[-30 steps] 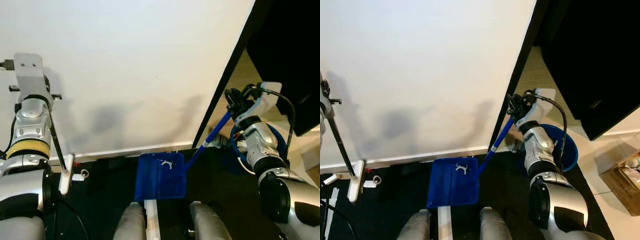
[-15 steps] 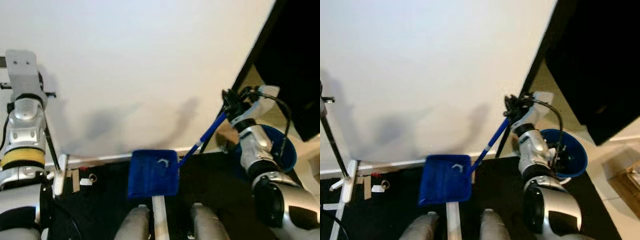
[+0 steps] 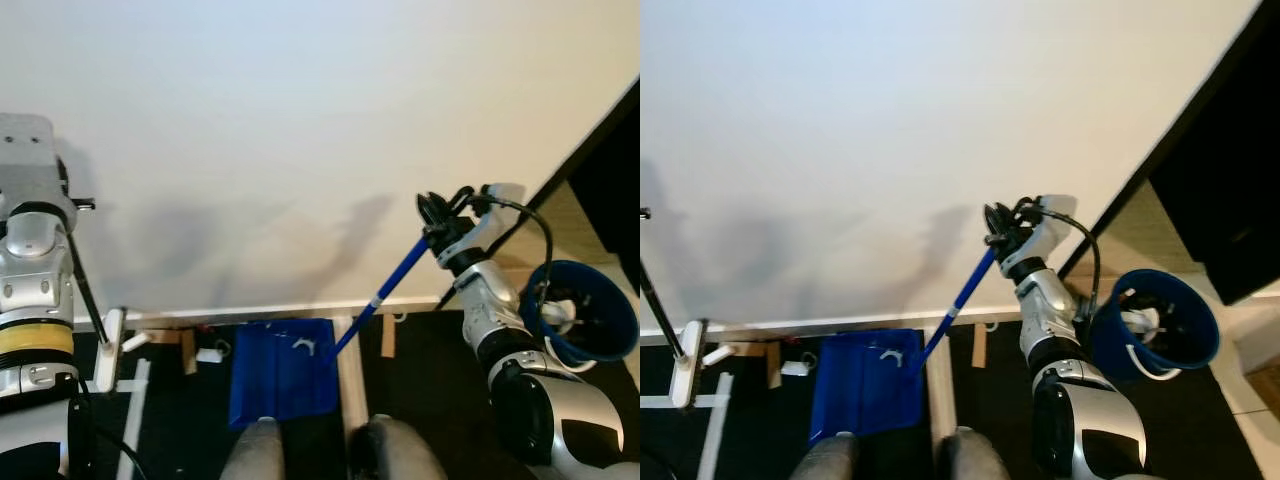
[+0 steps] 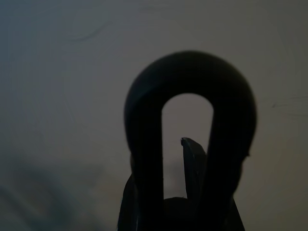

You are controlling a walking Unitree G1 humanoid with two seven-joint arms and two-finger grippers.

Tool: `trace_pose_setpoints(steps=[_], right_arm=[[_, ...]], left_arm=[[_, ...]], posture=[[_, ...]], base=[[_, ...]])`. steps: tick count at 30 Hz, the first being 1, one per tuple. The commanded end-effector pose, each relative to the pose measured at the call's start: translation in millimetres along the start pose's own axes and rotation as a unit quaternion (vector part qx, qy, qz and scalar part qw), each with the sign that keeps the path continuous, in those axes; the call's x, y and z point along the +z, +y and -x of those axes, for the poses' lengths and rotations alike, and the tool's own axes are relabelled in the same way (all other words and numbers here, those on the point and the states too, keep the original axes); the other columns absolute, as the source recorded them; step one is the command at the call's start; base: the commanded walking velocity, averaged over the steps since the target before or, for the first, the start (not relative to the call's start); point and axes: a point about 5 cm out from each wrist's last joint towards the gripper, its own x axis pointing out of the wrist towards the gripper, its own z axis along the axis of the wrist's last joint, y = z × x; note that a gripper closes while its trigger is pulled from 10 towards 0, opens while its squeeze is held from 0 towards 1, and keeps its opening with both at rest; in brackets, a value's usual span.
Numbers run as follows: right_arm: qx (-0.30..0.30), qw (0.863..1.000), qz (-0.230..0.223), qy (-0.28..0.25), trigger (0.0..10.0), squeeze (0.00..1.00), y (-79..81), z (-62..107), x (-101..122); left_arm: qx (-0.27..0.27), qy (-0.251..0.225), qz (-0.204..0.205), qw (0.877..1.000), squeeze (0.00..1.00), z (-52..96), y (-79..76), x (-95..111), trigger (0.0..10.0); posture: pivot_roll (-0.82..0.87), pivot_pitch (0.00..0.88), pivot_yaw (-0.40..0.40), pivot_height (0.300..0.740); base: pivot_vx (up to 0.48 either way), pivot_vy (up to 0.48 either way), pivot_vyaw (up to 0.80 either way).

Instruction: Sweep floor

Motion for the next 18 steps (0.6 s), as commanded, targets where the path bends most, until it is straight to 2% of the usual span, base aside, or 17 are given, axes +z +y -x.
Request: trace_pose_setpoints(steps=[1, 9, 16, 17, 18], right_arm=[[-0.004, 1.0, 0.001, -0.009, 10.0, 0.0, -3.2, -1.0, 5], [-0.009, 1.0, -0.003, -0.007, 10.0, 0.0, -3.5, 3.8, 0], [-0.034, 0.999, 0.002, -0.009, 10.0, 0.0, -13.4, 13.3, -2], [-0.038, 0.999, 0.005, -0.011, 10.0, 0.0, -15.9, 16.1, -2], [-0.038, 0.999, 0.005, -0.011, 10.0, 0.0, -15.9, 16.1, -2]], left_arm=[[0.012, -0.015, -0.024, 1.0, 0.0, 1.5, 10.7, 8, 10.0], [0.003, -0.01, -0.032, 0.999, 0.0, 4.8, 10.4, 12, 10.0], [-0.007, -0.012, -0.036, 0.999, 0.0, 2.0, 7.0, 17, 10.0], [-0.019, -0.015, -0.019, 1.0, 0.0, 2.0, 3.1, 17, 10.0], [-0.019, -0.015, -0.019, 1.0, 0.0, 2.0, 3.1, 17, 10.0]], posture=[[0.21, 0.023, -0.078, 0.74], [0.21, 0.043, -0.074, 0.74], [0.21, 0.039, -0.064, 0.74], [0.2, 0.041, -0.056, 0.74], [0.2, 0.041, -0.056, 0.74]], base=[[0.0, 0.48, 0.0], [0.0, 0.48, 0.0], [0.0, 0.48, 0.0], [0.0, 0.48, 0.0], [0.0, 0.48, 0.0]])
